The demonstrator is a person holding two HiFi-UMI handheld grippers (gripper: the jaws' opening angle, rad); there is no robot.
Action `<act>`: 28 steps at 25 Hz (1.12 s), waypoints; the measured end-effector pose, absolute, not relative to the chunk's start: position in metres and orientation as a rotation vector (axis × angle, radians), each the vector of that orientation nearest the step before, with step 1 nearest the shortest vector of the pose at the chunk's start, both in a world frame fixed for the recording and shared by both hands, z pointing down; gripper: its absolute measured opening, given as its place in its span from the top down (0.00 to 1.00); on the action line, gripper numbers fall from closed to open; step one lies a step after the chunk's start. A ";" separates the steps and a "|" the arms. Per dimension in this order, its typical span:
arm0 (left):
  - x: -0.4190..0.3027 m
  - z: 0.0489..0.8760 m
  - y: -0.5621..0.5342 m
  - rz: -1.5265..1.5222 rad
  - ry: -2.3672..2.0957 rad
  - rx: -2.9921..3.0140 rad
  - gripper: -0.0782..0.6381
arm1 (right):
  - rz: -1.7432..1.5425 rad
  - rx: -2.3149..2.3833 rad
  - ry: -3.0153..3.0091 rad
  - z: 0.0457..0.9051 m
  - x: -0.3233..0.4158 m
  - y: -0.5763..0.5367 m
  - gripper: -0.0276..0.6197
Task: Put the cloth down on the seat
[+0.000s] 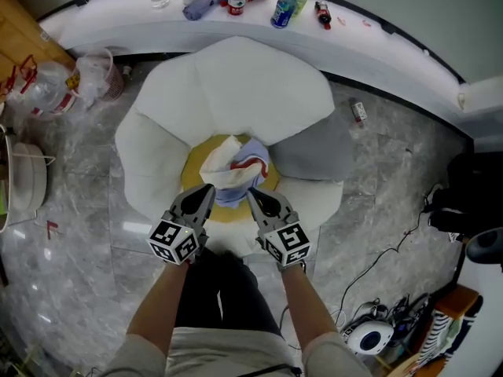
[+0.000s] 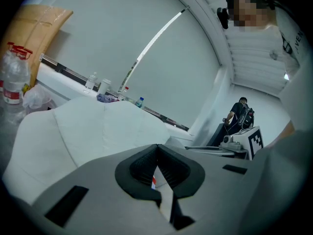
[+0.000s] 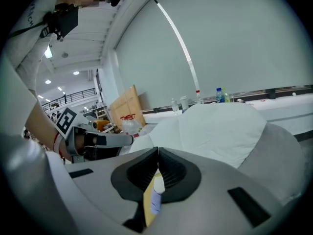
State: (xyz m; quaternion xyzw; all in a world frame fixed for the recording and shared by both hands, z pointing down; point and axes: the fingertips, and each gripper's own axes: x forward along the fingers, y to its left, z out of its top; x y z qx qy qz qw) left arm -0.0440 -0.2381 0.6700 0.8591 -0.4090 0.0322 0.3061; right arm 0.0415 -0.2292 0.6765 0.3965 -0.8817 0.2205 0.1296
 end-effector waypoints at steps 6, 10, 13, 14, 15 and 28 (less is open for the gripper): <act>-0.047 0.625 -0.232 0.090 -1.088 2.280 0.87 | 0.631 1.143 -2.596 0.626 0.039 -0.222 0.93; -0.051 0.594 -0.223 0.093 -1.095 2.283 0.87 | 0.628 1.136 -2.612 0.592 0.036 -0.216 0.93; -0.054 0.570 -0.219 0.098 -1.095 2.294 0.87 | 0.619 1.118 -2.614 0.568 0.031 -0.212 0.93; -0.055 0.563 -0.217 0.098 -1.095 2.296 0.87 | 0.616 1.112 -2.613 0.560 0.030 -0.210 0.93; -0.056 0.554 -0.215 0.098 -1.093 2.299 0.87 | 0.614 1.105 -2.610 0.553 0.029 -0.208 0.93; -0.029 0.433 -0.157 0.134 -0.876 2.474 0.87 | 0.535 1.053 -2.608 0.432 0.032 -0.169 0.93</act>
